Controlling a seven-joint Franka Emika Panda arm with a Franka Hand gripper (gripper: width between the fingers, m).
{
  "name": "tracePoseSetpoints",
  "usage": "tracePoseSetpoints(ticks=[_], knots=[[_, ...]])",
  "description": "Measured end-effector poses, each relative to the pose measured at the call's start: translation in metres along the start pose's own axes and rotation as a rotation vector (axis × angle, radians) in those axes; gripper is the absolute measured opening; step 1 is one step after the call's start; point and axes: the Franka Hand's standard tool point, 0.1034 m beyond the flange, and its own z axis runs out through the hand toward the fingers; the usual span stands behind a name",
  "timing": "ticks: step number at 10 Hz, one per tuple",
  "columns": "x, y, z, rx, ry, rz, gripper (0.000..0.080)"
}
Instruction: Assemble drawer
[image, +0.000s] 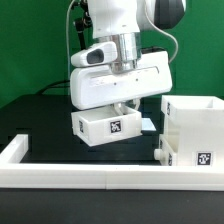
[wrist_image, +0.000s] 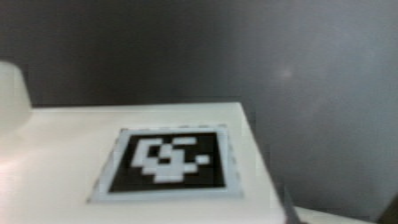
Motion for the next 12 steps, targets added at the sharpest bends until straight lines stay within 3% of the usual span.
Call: tracePoseSetpoints(ticks=[2, 7, 12], knots=[[0.007, 0.002, -0.004, -0.009, -0.011, -0.169, 0.0044], [0.005, 0.008, -0.001, -0.008, -0.026, -0.513, 0.0044], [0.023, 0.015, -0.004, -0.033, -0.084, -1.029, 0.0044]])
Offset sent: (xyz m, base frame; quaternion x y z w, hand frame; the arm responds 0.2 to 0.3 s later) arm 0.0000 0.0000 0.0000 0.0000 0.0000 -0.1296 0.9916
